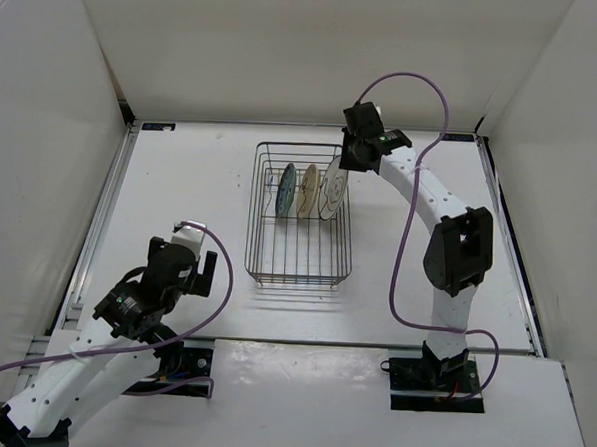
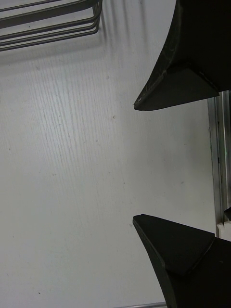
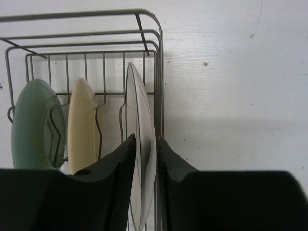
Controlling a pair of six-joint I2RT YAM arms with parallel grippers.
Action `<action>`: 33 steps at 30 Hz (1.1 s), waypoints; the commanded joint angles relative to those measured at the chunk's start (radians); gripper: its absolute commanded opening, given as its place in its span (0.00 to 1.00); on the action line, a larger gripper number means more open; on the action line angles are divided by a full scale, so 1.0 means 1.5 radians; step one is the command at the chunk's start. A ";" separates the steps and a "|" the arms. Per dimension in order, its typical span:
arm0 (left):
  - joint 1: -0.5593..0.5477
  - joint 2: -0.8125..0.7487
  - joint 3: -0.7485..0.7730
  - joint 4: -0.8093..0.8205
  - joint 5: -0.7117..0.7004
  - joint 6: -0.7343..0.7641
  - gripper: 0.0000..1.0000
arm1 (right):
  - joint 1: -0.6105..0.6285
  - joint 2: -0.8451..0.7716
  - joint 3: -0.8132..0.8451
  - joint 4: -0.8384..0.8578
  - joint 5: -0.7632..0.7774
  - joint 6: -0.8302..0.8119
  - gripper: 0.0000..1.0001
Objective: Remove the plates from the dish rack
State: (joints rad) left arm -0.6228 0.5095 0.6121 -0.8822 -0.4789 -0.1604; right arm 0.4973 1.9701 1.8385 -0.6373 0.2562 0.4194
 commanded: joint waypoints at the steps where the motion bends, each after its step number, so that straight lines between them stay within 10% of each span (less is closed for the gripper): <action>1: 0.003 0.002 -0.003 0.014 -0.001 0.001 1.00 | 0.011 -0.006 0.052 0.001 0.048 0.013 0.28; 30: 0.003 0.007 -0.004 0.013 -0.001 0.002 1.00 | 0.040 -0.208 -0.028 0.086 0.176 -0.085 0.14; 33: 0.003 0.008 -0.003 0.013 -0.001 0.002 1.00 | 0.039 -0.192 -0.028 0.080 0.149 -0.088 0.47</action>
State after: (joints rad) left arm -0.6228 0.5182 0.6121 -0.8818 -0.4789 -0.1581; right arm 0.5549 1.6829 1.8080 -0.5541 0.5083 0.3019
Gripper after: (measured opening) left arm 1.000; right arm 0.426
